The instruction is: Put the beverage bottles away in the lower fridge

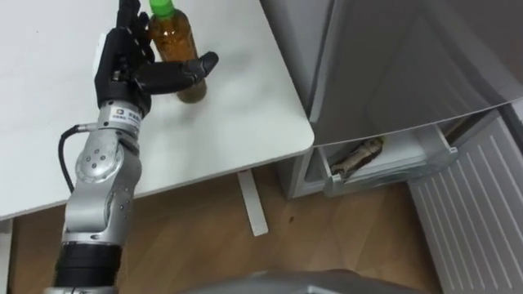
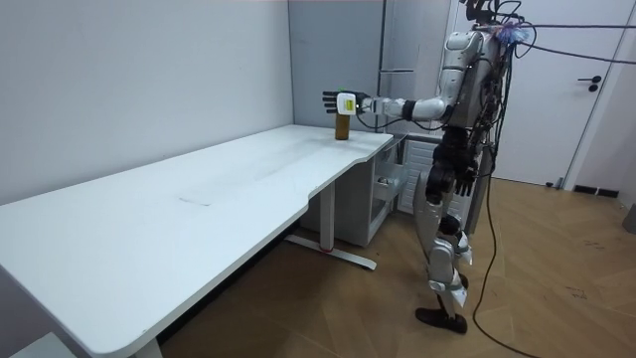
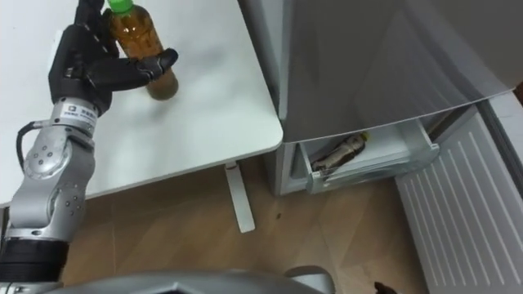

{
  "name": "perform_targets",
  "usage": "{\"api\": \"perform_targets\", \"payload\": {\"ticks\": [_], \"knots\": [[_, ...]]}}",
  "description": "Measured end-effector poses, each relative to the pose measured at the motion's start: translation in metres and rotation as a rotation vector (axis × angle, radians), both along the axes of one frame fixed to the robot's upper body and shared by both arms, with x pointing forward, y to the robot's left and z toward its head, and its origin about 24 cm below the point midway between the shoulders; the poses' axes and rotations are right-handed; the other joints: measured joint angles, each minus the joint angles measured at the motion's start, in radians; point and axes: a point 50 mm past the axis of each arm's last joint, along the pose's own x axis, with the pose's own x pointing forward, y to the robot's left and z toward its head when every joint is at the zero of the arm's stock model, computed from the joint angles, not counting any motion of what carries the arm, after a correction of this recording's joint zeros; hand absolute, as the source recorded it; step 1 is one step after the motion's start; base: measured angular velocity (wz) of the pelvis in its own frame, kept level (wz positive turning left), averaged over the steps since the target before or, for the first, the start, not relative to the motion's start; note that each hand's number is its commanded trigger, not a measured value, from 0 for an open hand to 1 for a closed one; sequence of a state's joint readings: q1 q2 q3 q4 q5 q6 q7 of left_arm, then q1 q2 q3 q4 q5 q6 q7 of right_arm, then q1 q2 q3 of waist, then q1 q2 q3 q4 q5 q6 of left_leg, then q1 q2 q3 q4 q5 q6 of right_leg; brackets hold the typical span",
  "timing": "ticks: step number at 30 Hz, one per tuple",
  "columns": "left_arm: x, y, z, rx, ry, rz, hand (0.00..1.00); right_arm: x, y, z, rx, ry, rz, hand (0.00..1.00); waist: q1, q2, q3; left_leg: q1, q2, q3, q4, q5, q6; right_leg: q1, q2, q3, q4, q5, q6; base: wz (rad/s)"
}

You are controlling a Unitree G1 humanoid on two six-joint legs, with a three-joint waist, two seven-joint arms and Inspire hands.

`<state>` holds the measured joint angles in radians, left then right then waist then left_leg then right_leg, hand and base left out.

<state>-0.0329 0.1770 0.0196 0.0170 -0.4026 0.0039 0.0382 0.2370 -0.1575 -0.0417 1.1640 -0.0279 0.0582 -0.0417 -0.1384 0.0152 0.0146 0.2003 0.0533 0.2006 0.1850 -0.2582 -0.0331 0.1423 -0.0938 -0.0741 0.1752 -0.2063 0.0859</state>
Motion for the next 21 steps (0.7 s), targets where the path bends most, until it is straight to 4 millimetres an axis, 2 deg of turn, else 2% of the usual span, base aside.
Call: {"api": "perform_targets", "payload": {"ticks": [3,9,16,21], "knots": [[0.008,0.000,-0.001,-0.001,0.012,0.006,0.00,-0.002,0.000,0.000,-0.004,0.024,0.038,0.00,-0.002,0.007,0.0029,0.014,0.005,0.002,-0.016,0.000,0.000,0.000,0.010,0.019,0.001,0.001,-0.002,-0.18],[0.012,0.002,-0.006,-0.040,0.036,0.024,0.00,-0.001,0.001,-0.001,-0.001,0.049,0.071,0.00,-0.021,0.007,0.0034,0.035,0.007,0.016,-0.024,0.000,0.000,0.001,0.016,0.046,0.003,0.002,-0.004,-0.15],[0.012,0.004,-0.008,-0.064,0.054,0.032,0.00,-0.003,0.002,-0.001,0.001,0.059,0.074,0.00,-0.031,0.004,0.0040,0.037,0.011,0.027,-0.024,0.000,0.000,-0.001,0.020,0.047,0.003,0.002,-0.004,-0.04],[0.016,0.011,-0.015,-0.051,0.098,0.060,0.00,-0.001,0.003,-0.001,0.018,0.050,0.089,0.00,-0.031,-0.001,0.0045,0.035,0.022,0.041,-0.026,0.000,0.000,-0.012,0.030,0.047,0.012,0.004,-0.007,-0.06]]}}
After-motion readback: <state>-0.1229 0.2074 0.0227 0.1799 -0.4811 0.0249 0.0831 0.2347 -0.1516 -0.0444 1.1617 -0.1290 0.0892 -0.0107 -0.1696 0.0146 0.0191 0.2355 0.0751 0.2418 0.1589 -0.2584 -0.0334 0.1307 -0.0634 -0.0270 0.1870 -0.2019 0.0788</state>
